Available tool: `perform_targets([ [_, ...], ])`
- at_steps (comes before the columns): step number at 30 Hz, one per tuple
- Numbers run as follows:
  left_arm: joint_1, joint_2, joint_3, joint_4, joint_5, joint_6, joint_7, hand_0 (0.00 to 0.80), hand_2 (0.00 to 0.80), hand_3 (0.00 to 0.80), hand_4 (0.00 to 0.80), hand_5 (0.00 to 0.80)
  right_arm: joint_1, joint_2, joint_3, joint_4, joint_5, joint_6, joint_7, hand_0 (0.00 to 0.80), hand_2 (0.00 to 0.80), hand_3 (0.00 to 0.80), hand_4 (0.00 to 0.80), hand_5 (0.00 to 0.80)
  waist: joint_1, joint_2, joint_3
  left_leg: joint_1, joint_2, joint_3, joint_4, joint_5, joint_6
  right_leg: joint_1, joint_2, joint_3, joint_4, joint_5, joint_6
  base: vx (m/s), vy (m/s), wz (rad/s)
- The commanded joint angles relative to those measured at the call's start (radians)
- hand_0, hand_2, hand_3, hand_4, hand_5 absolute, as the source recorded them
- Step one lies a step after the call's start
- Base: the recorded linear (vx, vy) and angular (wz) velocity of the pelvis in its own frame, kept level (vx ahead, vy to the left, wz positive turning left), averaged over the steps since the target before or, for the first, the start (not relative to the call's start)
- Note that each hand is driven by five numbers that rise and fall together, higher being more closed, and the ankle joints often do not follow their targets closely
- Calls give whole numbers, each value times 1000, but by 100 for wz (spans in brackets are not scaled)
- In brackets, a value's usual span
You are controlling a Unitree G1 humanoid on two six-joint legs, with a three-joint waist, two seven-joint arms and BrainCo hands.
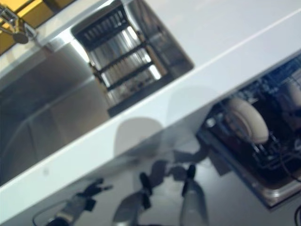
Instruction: Take plates into dishwasher
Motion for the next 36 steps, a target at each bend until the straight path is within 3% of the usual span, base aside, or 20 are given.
perform_targets([
  [1,10,35,-26,25,21,5,6,0,0,0,0,0,6,4,-4,-15,-25,2,-67,0,0,0,0,0,10,-79,-29,-122,34,-51,-13,114,-34,99,-20,-57,17,-113,10,0,0,0],
  [16,24,37,-22,28,18,6,12,0,0,0,0,0,46,7,-83,-70,61,-1,-173,0,0,0,0,0,3,-113,-48,-101,25,-44,-22,85,-24,135,-6,-51,-45,-85,21,0,0,0],
  [36,51,25,-16,47,42,21,26,0,0,0,0,0,119,3,-223,-201,194,-123,-242,0,0,0,0,0,-9,-191,-110,-56,14,-8,-29,64,3,213,26,-45,-209,20,38,6,24,-2],
])
